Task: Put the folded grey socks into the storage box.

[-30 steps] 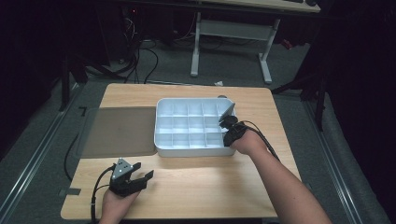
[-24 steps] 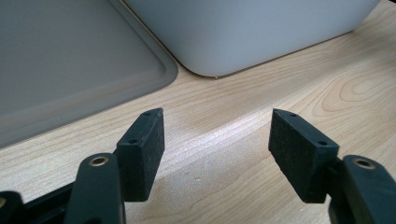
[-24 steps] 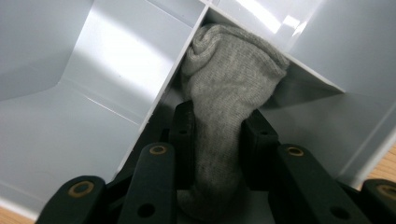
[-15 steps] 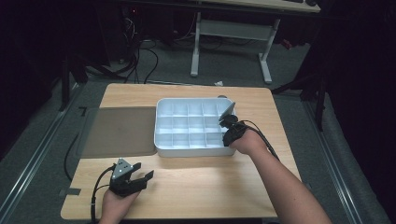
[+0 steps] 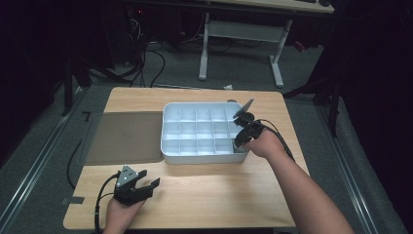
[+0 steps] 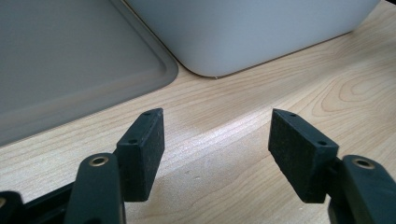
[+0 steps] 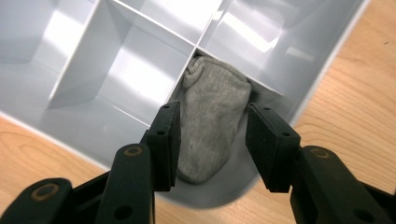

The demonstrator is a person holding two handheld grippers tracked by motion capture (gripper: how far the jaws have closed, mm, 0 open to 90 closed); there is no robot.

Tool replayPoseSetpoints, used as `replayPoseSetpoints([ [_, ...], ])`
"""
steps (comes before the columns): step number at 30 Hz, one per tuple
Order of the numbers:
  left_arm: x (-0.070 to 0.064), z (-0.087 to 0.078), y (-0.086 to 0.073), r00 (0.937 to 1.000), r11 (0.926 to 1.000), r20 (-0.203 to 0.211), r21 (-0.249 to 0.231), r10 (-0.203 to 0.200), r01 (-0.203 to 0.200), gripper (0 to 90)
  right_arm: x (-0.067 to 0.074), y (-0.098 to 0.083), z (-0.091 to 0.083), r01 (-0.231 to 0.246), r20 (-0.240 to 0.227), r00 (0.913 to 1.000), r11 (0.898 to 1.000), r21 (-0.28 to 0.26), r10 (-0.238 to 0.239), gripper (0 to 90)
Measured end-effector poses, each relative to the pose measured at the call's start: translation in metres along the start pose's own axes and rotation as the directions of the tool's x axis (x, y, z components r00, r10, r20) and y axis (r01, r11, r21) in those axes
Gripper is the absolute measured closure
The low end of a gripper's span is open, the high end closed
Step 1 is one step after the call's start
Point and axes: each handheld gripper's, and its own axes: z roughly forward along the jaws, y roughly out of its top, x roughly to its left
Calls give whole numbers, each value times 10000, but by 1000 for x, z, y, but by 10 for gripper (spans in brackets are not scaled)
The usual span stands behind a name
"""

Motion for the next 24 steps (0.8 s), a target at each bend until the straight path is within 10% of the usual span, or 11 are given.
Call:
replayPoseSetpoints([
  [8,0,0,0,10000,10000,45,51,-27,27,372,4,-8,9,304,-73,9995,9975,638,-300,850],
  [17,0,0,0,10000,10000,51,46,-43,43,372,6,-10,35,339,-90,9994,9943,1011,-331,842],
  [24,0,0,0,9999,10000,76,49,-74,73,373,3,-3,15,145,1,9999,9991,405,-146,823],
])
